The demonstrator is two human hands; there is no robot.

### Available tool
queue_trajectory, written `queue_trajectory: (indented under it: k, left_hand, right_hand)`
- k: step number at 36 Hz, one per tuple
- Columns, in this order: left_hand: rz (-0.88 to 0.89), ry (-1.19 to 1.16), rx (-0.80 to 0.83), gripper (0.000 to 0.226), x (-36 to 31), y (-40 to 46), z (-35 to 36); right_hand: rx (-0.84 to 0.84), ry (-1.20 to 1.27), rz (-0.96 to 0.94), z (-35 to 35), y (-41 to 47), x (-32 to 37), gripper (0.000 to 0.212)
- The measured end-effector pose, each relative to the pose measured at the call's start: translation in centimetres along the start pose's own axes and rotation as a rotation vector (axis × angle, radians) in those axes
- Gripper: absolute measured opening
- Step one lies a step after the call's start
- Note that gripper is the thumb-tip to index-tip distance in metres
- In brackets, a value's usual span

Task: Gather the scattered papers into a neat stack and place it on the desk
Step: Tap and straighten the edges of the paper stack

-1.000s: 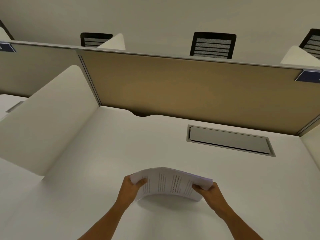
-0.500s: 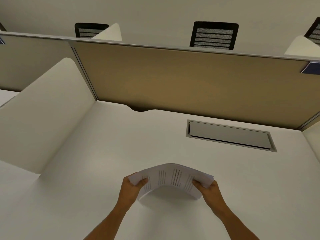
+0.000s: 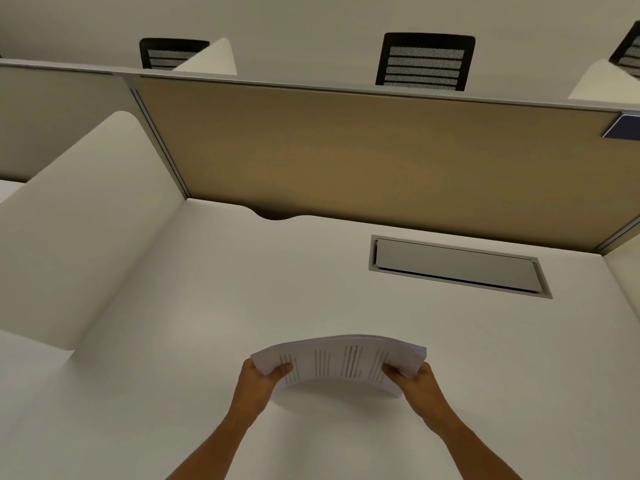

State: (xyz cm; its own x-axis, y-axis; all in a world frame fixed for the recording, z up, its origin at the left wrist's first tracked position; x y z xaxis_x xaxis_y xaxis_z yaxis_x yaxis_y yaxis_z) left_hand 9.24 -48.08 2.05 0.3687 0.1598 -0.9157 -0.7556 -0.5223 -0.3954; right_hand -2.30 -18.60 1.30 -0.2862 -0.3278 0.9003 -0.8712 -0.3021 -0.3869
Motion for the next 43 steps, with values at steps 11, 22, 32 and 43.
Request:
queue_trajectory:
  k: [11,22,32,43]
  left_hand:
    - [-0.008,0.064,0.006,0.034,0.7,-0.1,-0.4]
    - [-0.050,0.121,0.042,0.029,2.1,0.4,-0.8]
    - [-0.049,0.189,0.069,0.029,0.8,1.1,-0.4]
    - [0.122,0.205,-0.051,0.108,-3.0,1.2,-1.1]
  right_hand:
    - [0.006,-0.064,0.056,-0.1,0.1,-0.7,0.020]
    - [0.015,-0.126,0.096,0.2,0.1,-1.1,0.016]
    - [0.024,-0.331,0.069,-0.6,1.3,-0.2,0.024]
    - [0.204,-0.880,-0.156,-3.7,0.5,11.9,0.025]
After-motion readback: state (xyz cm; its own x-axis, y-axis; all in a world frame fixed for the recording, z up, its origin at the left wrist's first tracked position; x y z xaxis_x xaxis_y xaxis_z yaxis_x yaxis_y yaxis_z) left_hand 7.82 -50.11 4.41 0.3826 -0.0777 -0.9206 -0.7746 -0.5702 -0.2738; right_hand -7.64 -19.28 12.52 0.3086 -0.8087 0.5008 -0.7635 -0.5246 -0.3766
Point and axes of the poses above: each hand's wrist, its own y-axis towards the middle knuckle, its own z-axis out of the palm, x = y × z, the point moved 2 cm from there along y, towards the middle knuckle, and after that the axes turned 6 degrees about -y, right-handed, at the moved point
